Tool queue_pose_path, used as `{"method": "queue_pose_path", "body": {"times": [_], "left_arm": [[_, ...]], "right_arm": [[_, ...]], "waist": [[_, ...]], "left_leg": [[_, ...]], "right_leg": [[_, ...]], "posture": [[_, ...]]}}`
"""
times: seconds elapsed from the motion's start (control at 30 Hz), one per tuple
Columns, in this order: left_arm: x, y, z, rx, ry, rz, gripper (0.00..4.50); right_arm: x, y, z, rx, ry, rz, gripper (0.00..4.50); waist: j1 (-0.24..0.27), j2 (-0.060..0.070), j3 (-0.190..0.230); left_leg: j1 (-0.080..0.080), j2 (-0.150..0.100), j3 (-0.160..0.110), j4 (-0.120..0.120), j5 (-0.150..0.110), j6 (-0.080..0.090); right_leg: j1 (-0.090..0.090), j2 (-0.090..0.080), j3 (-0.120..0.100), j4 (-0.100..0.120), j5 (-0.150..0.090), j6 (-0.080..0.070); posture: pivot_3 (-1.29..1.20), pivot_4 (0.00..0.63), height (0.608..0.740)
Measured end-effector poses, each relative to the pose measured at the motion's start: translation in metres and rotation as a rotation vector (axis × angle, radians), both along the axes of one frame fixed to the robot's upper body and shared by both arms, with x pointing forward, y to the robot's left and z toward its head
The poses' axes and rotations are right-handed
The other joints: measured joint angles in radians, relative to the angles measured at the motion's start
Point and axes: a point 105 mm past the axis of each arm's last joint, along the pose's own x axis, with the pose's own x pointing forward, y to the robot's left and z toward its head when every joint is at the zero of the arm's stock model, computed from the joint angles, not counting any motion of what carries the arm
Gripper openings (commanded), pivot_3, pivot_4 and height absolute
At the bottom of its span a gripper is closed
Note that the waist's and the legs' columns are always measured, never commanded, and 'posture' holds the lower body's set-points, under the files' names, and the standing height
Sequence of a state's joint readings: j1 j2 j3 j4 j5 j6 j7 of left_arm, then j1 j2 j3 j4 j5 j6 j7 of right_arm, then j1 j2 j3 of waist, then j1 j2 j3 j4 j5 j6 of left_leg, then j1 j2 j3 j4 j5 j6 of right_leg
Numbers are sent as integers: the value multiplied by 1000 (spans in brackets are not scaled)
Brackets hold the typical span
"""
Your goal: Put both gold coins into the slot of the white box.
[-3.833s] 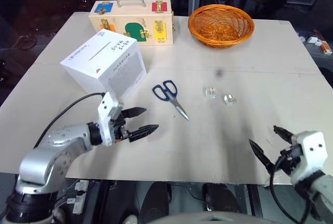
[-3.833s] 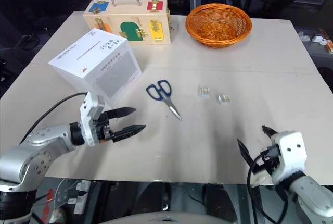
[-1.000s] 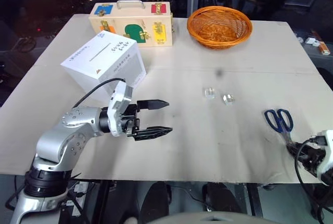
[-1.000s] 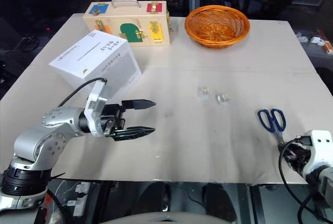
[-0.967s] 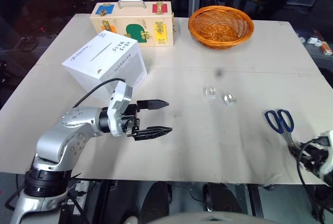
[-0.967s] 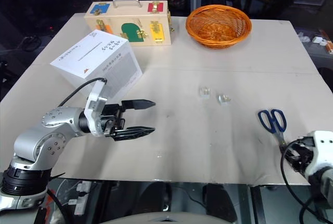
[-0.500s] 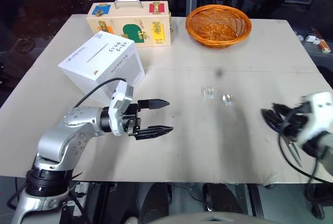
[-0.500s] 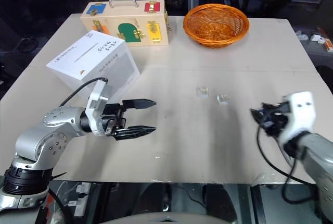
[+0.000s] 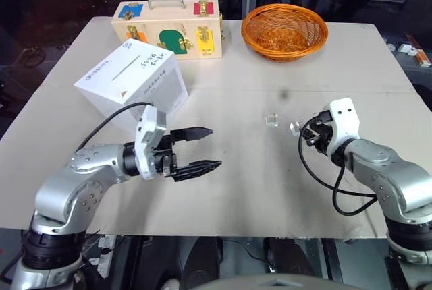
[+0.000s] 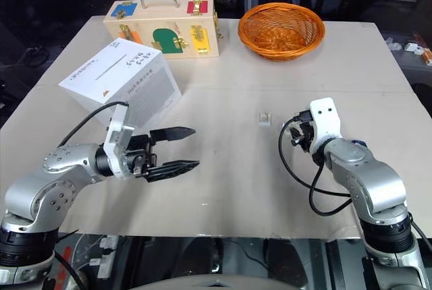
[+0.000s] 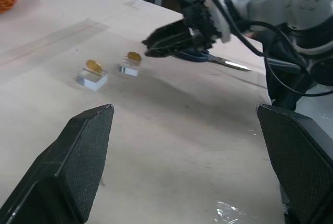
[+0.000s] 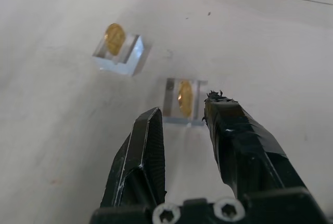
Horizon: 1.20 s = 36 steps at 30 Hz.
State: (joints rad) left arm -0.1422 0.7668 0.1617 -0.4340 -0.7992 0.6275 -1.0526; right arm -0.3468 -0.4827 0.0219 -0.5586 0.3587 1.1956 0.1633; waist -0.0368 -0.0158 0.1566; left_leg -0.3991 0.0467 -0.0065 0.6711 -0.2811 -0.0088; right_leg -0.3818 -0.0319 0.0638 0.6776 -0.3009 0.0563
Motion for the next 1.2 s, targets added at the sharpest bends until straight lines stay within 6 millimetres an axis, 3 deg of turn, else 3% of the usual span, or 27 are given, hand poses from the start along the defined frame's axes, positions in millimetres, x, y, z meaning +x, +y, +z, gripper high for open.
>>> {"method": "queue_pose_path", "body": {"times": [0.63, 0.67, 0.73, 0.87, 1.2], "left_arm": [[-9, 3, -1, 2, 8, 26, 4500], [-9, 3, -1, 2, 8, 27, 4500], [-9, 3, -1, 1, 6, 29, 4500], [-9, 4, 2, -10, 2, 29, 4500], [-6, 4, 10, -47, 19, 52, 4500]], "right_arm": [[14, 9, -9, 16, 24, -16, 1503], [14, 10, -10, 14, 24, -15, 1251], [16, 11, -10, 18, 21, -16, 1251], [19, 8, -14, 14, 31, -37, 147], [18, 3, -8, 1, 8, -33, 147]], "waist": [[-3, 1, 0], [-3, 1, 0], [-2, 1, 0], [-3, 1, 1], [-1, 1, 1]], "left_leg": [[0, 0, 0, 0, 0, 0], [0, 0, 0, 0, 0, 0], [0, 0, 0, 0, 0, 0], [0, 0, 0, 0, 0, 0], [0, 0, 0, 0, 0, 0]], "right_leg": [[0, 0, 0, 0, 0, 0], [0, 0, 0, 0, 0, 0], [0, 0, 0, 0, 0, 0], [0, 0, 0, 0, 0, 0], [0, 0, 0, 0, 0, 0]], "posture": [[0, 150, 726], [0, 150, 726], [0, 150, 726], [0, 150, 726], [0, 150, 726]]}}
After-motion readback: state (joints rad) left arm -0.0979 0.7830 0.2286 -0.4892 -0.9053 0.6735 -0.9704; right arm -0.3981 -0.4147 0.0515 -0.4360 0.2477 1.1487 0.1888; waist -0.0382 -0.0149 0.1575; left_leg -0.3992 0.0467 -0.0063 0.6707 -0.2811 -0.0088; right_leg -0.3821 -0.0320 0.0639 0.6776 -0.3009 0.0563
